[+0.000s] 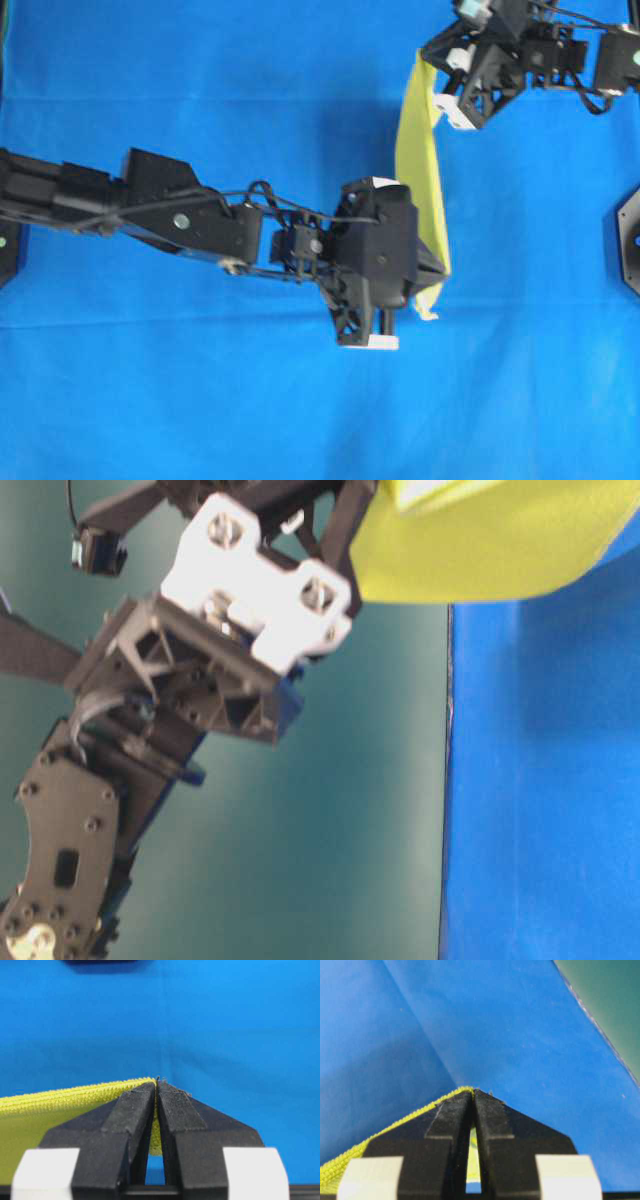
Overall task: Fold the yellow towel.
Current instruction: 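Lay the strip down vertically and open both grippers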
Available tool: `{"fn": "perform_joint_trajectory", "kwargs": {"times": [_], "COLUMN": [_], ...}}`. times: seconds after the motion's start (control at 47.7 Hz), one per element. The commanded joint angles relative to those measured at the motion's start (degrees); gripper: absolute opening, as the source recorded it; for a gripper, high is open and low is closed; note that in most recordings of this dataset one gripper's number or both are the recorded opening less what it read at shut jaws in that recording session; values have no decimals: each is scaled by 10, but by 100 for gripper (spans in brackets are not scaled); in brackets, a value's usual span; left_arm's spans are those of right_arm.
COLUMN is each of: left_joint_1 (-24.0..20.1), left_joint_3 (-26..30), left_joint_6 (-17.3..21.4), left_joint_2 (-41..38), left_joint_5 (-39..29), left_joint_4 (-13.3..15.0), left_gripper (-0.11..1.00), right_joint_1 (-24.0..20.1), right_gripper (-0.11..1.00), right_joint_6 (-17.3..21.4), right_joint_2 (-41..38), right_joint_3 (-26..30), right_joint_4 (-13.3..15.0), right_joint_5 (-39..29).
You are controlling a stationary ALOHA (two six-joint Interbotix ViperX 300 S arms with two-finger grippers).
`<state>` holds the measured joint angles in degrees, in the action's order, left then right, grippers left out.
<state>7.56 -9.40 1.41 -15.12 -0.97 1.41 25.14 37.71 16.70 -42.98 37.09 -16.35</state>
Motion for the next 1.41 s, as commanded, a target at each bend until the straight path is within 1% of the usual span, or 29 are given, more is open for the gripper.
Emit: {"fn": "perform_joint_trajectory", "kwargs": {"times": [0.0,0.189,0.336,0.441,0.525,0.692,0.797,0.902,0.944,1.091,1.175,1.259,1.385], "left_joint_1": [31,28,28,28,28,28,30,33,34,38,40,40,41], "left_joint_3": [43,121,181,198,194,151,111,62,40,-28,-65,-94,-122], "left_joint_6": [4,29,41,45,44,33,28,10,-4,-49,-68,-72,-75], "left_joint_2": [-5,-67,-105,-116,-117,-107,-91,-73,-64,-38,-24,-13,-3], "left_joint_5": [9,10,9,7,6,5,7,11,12,16,23,33,48], "left_joint_4": [0,0,0,0,1,0,1,2,2,2,2,2,2], "left_gripper": [3,3,3,3,3,3,3,3,3,3,4,4,3], "right_joint_1": [34,40,41,40,40,40,38,32,27,11,4,-1,-5], "right_gripper": [3,3,3,3,3,3,3,3,3,3,3,3,3], "right_joint_6": [1,1,0,0,0,0,1,1,1,2,4,6,9], "right_joint_2": [40,113,143,142,126,59,5,-43,-61,-113,-132,-147,-153], "right_joint_3": [-11,-64,-80,-83,-83,-69,-46,-17,-4,40,56,66,69], "right_joint_4": [7,7,7,7,7,7,7,7,7,7,7,5,4], "right_joint_5": [-4,-22,-54,-65,-59,-5,43,76,84,98,98,98,98]}}
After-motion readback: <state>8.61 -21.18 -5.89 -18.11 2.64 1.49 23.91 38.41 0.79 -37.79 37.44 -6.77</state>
